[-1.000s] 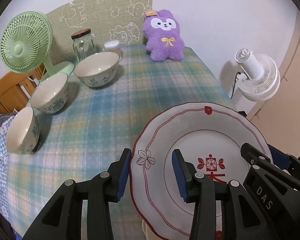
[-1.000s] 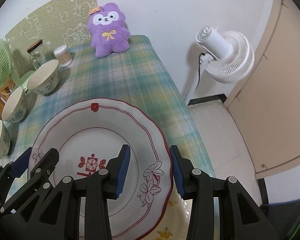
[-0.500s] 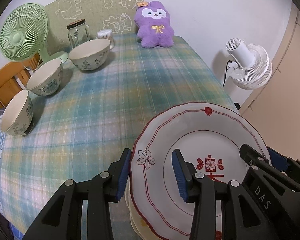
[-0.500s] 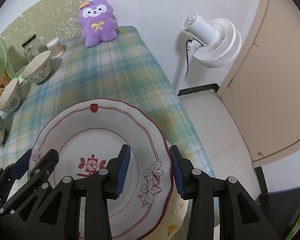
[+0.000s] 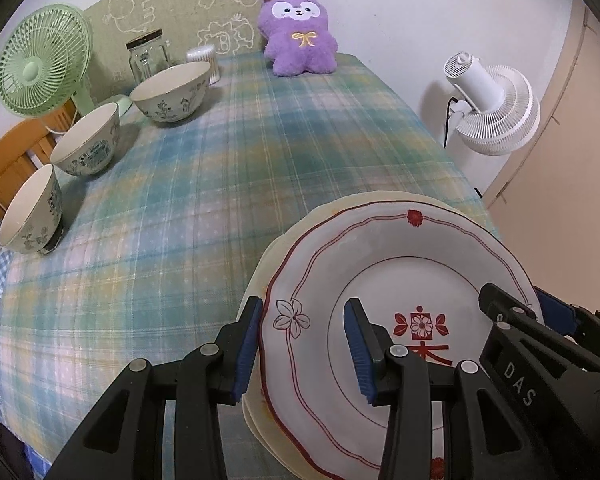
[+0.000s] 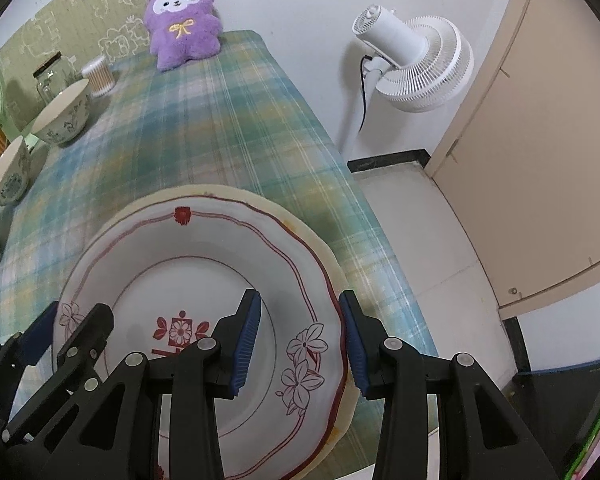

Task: Organize plates and bowls
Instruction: 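Lift the red-rimmed plate and set it onto the yellow-flower plate stack, then carry the plate stack aside and open both grippers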

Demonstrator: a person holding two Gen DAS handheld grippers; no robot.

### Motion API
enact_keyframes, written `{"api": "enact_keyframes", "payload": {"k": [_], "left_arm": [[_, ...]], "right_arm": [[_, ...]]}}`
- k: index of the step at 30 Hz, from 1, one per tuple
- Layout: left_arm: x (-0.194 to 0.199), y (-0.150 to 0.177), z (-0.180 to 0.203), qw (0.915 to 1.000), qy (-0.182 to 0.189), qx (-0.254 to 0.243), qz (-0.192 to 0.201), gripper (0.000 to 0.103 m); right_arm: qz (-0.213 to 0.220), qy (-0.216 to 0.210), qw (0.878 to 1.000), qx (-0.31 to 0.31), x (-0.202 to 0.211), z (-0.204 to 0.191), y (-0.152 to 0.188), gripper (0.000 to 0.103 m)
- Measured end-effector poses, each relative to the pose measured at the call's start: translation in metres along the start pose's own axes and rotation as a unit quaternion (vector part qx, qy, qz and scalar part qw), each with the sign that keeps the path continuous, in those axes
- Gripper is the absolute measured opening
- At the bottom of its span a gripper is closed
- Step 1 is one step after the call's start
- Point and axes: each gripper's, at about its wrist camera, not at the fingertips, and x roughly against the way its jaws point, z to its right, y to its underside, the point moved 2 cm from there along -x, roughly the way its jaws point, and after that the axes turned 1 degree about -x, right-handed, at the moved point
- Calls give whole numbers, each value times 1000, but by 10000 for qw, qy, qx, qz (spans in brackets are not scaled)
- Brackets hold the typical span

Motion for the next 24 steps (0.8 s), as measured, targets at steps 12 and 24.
{"api": "enact_keyframes", "payload": {"k": [12, 24], "left_arm": [[0, 2, 0, 9999, 30, -107, 20, 47], [26, -8, -8, 9998, 64, -165, 5, 77]], "right_arm": [[-46, 34, 9997, 230, 0, -3, 1, 44], [-57, -836, 9955, 450, 30, -11, -23, 44]]}}
